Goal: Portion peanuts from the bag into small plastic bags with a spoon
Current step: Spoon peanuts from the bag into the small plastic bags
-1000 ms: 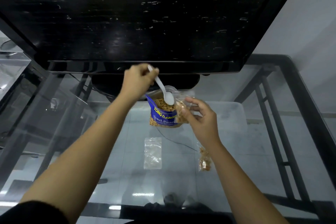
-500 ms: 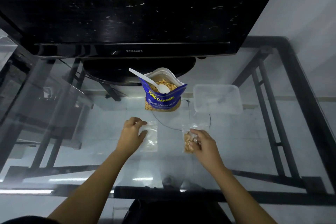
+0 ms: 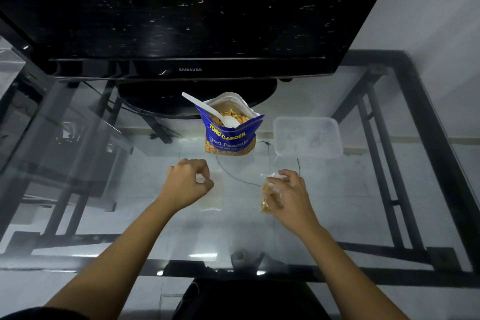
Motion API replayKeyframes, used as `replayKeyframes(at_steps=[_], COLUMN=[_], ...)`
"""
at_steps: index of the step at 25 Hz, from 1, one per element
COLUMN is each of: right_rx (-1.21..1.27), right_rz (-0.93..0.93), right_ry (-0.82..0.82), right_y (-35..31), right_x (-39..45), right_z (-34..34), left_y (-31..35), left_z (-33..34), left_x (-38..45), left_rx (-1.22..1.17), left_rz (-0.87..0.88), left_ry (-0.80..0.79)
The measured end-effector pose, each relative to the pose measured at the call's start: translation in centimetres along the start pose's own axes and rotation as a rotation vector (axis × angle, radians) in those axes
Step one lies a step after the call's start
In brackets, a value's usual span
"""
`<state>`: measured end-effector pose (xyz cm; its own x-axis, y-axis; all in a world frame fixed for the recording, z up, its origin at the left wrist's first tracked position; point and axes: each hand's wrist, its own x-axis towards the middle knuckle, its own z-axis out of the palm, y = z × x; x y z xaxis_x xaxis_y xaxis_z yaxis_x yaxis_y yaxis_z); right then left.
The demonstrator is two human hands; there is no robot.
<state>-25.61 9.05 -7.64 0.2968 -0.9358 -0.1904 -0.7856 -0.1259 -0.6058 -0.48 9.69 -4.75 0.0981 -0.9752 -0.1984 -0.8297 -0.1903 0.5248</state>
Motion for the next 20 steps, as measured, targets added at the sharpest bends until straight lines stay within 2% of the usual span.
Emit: replayKeyframes(at_steps=[1, 4, 5, 7, 9, 11, 13, 18, 20], right_rx=[0.162, 0.757, 0.921, 1.090, 1.077, 0.985, 0.945, 1.078, 0.851], right_rz=[-0.013, 0.043, 0.087, 0.159, 0.168, 0.128, 0.074, 0.151, 0.109], right_ry=[-0.009, -0.168, -0.159, -0.033, 0.055, 0.043, -0.011, -0.204, -0.156], right_y=[-1.3, -5.7, -6.7, -7.7, -7.9, -7.6, -7.6, -6.9, -6.7], right_x=[-0.4, -0.7, -0.4, 0.3, 1.0, 1.6, 2.0, 3.2, 3.5], right_z=[-0.4, -1.1, -1.2, -1.9, -3.1, -4.2, -5.5, -6.9, -6.6], left_y=[0.9, 3.6, 4.2, 5.0, 5.0, 5.1, 5.3, 5.8, 5.9], left_z=[-1.2, -3.7, -4.1, -4.7, -5.4, -6.2, -6.8, -6.8, -6.5], left_x=[-0.2, -0.4, -0.4, -0.2, 0.1, 0.2, 0.5, 1.2, 1.1], left_rx=[-0.192, -0.769, -0.918, -1.081, -0.991, -0.841, -0.816, -0.761, -0.666], left_rz=[-0.027, -0.142, -0.174, -0.228, -0.188, -0.099, -0.068, -0.163, -0.183], left_ry=[-0.031, -0.098, -0.107, -0.090, -0.093, -0.124, -0.124, -0.013, 0.024])
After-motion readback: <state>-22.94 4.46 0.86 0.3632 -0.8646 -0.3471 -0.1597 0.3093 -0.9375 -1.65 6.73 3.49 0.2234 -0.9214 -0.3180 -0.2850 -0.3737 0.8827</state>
